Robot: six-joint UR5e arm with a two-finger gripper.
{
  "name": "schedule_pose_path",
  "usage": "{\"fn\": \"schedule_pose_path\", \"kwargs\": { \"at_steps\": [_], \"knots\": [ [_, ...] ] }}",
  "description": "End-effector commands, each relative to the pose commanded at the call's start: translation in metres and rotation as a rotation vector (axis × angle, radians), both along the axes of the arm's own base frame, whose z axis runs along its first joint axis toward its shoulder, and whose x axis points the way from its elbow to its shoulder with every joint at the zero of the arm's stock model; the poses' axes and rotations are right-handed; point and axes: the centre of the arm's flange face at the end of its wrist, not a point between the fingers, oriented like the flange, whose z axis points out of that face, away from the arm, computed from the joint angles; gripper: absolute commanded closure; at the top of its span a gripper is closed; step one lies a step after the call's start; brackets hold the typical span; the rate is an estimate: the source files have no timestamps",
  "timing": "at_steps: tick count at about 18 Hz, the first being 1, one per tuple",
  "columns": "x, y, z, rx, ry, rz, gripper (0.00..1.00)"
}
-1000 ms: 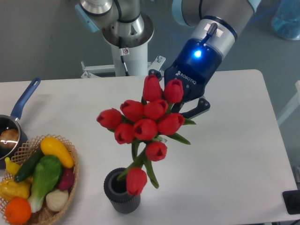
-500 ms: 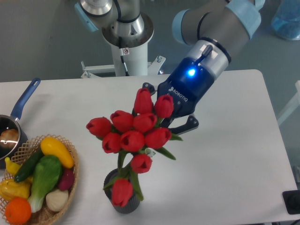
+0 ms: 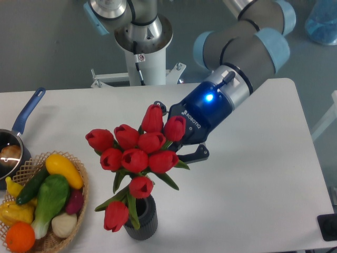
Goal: Insert the flowers into the vase
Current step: 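Lower the tulip stems down into the grey vase opening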
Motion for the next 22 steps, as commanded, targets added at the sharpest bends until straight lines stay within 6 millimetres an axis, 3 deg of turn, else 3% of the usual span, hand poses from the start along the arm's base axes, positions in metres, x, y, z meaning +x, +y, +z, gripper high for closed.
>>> {"fn": "schedule_pose_path", "kwargs": {
  "at_steps": [22],
  "knots": [
    [-0.008,0.023,-0.056,0.061,-0.007,-0.063,0.96]
  ]
}}
